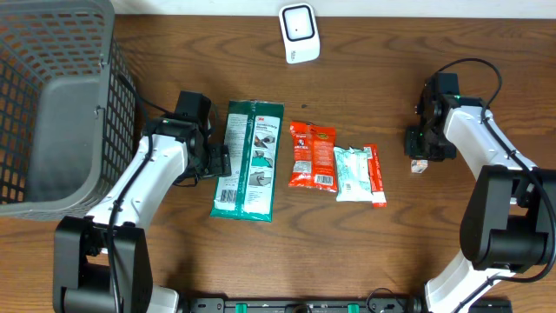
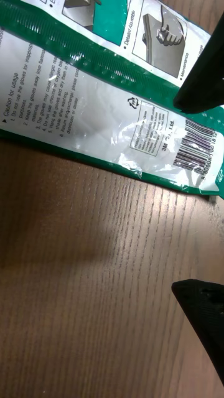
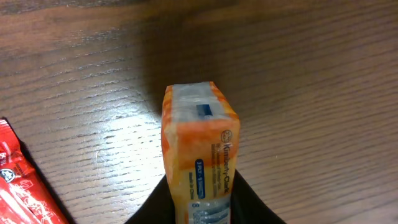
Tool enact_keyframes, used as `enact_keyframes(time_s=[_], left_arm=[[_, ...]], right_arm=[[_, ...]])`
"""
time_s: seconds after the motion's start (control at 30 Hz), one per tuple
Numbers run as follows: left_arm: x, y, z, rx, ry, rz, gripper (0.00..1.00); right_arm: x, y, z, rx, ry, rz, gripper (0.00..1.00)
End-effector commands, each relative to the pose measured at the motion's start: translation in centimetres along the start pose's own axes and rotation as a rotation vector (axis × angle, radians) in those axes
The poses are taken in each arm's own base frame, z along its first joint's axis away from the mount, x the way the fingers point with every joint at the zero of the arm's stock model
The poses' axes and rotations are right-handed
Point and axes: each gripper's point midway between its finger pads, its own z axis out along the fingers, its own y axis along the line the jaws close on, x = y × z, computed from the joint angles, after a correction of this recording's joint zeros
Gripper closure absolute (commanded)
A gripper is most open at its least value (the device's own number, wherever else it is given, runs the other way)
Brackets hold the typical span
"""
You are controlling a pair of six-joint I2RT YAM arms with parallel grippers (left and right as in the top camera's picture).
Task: Scan the item barcode
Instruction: 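Lift the orange packet and move it toward the wipes packet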
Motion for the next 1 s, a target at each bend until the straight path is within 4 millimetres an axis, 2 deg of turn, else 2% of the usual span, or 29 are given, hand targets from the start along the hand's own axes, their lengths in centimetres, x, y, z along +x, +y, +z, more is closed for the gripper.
enact_keyframes(time_s=[0.0,0.13,0.33,0.6,0.77,0.9,0.97], left_arm=[[-0.1,0.1,-0.1,-0.007,-0.005,-0.003,0.14],[-0.1,0.1,-0.1,-0.008,-0.005,-0.003,0.14],[-0.1,0.1,-0.1,-0.007,-0.005,-0.003,0.14],[-0.1,0.1,-0.1,-0.008,-0.005,-0.003,0.14],[-0.1,0.1,-0.1,-0.007,-0.005,-0.003,0.14],[-0.1,0.1,-0.1,-0.008,-0.005,-0.003,0.14],[-0.1,0.1,-0.1,-0.008,-0.005,-0.003,0.14]], right_arm=[[0.4,0.3,-0.1,-0.002,0.01,0.003,0.83],[0.0,1.8,-1.3,-0.067,-0.017,0.009,0.85],[0.0,6.2,-2.5,-0.193,-0.043,-0.061,0.85],[1.0,11.9,-3.4,-0.224,-0.065,-0.151,0.85],[1.3,13.0,-4.0,-0.164,-0.086,-0.211,0.86],[1.7,14.9,-4.7,-0.199,-0.088,-0.21,0.85],[2.0,15.2,-4.7,-0.194,-0.084,-0.202,0.85]])
